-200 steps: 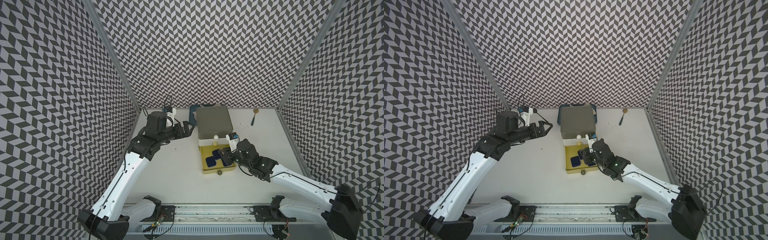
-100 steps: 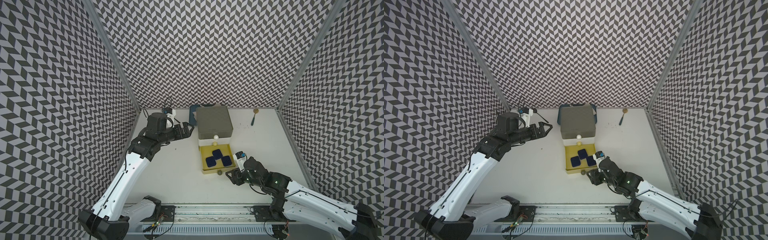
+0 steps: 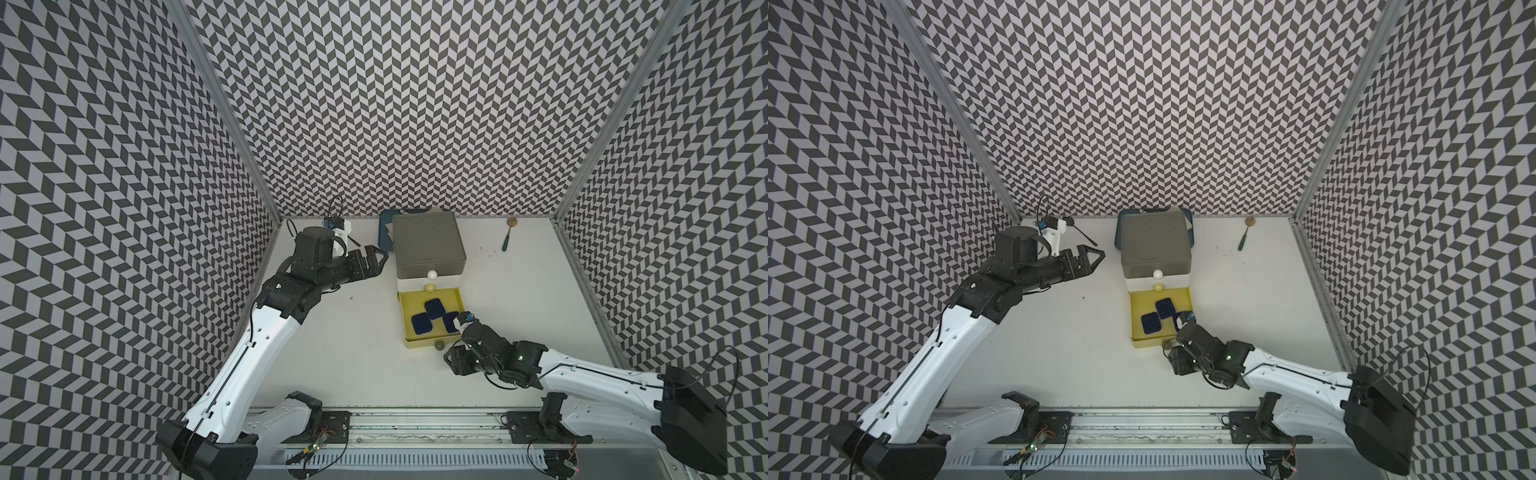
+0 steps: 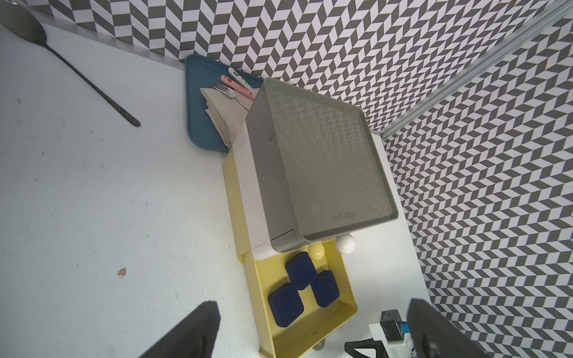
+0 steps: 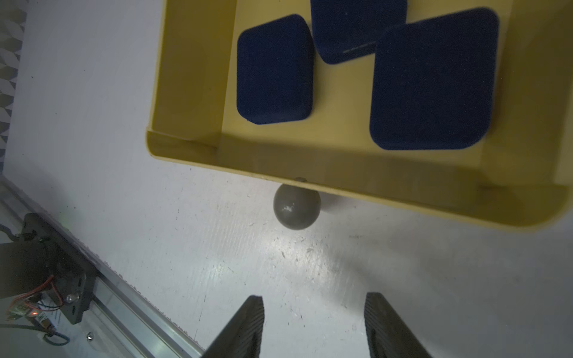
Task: Place the brooch boxes into the drawer by color
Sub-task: Close the drawer in the storage box.
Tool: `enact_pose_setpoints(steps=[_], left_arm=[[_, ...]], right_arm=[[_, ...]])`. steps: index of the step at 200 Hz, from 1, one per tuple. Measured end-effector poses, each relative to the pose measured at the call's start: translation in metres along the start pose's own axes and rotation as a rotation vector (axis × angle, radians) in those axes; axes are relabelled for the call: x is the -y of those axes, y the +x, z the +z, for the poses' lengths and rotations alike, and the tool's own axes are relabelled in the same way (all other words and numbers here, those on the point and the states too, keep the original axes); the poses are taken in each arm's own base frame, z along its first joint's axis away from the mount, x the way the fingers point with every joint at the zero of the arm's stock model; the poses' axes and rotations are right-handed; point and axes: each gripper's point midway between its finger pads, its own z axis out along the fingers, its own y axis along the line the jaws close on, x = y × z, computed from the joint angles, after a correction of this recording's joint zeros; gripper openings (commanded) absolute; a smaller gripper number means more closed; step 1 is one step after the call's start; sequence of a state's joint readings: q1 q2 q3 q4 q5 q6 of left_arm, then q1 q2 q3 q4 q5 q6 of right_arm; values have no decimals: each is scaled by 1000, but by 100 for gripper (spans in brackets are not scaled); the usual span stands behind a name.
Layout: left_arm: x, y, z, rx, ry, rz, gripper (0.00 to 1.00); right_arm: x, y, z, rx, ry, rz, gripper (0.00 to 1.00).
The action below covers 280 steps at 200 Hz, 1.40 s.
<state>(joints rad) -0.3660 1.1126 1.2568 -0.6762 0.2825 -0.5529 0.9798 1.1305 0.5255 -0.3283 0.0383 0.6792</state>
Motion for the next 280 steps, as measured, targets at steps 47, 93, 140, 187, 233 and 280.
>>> enact_pose_setpoints(steps=[47,93,140,187,233,280], left_arm=[[2,-1,-4,11,6,4,100],[1,-2,-4,14,3,3,100],[-1,-4,-5,19,-2,0,100],[-3,-5,-6,23,-7,4,100],[-7,-8,-10,35,-15,2,100],[-9,-9,-11,37,-20,4,100]], right_arm=[[-19,-22,8,37,-28,-3,54],[-16,-20,18,19,2,-5,53],[-11,-20,24,17,34,-7,50],[-8,-21,35,10,64,-17,45],[-5,-21,40,7,81,-27,37],[-7,-23,43,12,82,-28,21]])
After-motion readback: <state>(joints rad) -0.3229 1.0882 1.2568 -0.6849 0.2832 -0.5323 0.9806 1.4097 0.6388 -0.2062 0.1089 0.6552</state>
